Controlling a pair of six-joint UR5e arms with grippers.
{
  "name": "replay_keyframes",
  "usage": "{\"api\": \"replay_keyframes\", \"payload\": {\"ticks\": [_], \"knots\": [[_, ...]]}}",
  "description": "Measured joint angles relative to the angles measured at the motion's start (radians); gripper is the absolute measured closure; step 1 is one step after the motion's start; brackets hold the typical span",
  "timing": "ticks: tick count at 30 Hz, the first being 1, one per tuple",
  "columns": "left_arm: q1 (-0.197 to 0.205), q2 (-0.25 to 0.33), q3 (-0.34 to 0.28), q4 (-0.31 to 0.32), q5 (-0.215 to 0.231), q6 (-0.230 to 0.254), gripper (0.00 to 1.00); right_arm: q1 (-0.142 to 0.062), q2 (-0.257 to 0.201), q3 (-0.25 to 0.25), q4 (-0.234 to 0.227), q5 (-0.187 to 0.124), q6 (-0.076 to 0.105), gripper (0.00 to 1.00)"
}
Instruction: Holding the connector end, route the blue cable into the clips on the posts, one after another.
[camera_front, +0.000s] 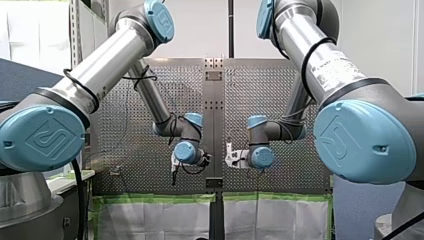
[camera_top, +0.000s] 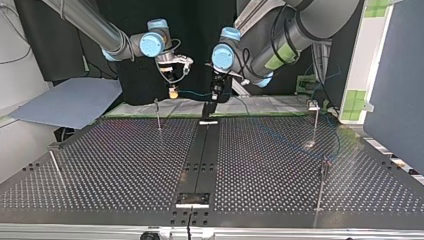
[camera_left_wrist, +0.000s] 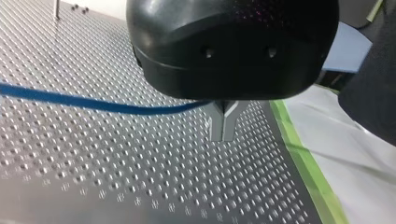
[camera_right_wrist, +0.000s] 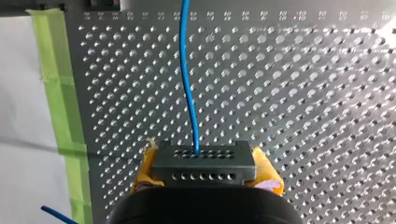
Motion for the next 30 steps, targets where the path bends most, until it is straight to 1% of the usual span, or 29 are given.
{"api": "replay_keyframes", "payload": {"ticks": [5,10,13,17,20,24,27,30], "knots": [[-0.020,0.000,0.000,0.025,0.001,-0.028,1.00,-0.016,0.001,0.049,-0.053,-0.002,0.004,1.00],[-0.035,-0.001,0.000,0.044,0.006,-0.045,1.00,-0.034,0.002,0.083,-0.100,-0.004,0.005,1.00],[-0.042,-0.004,0.000,0.061,0.014,-0.059,1.00,-0.048,0.003,0.101,-0.129,-0.007,0.007,1.00],[-0.053,-0.029,0.000,0.085,0.023,-0.076,1.00,-0.069,0.003,0.126,-0.175,-0.013,0.009,1.00],[-0.064,-0.056,0.001,0.112,0.023,-0.090,1.00,-0.084,0.003,0.141,-0.200,-0.018,0.013,1.00],[-0.081,-0.072,0.020,0.137,0.005,-0.105,1.00,-0.102,0.004,0.153,-0.213,-0.021,0.019,1.00],[-0.093,-0.075,0.044,0.135,-0.004,-0.108,1.00,-0.116,0.005,0.159,-0.221,-0.022,0.020,1.00],[-0.103,-0.082,0.067,0.130,-0.012,-0.111,1.00,-0.135,0.012,0.161,-0.225,-0.022,0.020,1.00]]}}
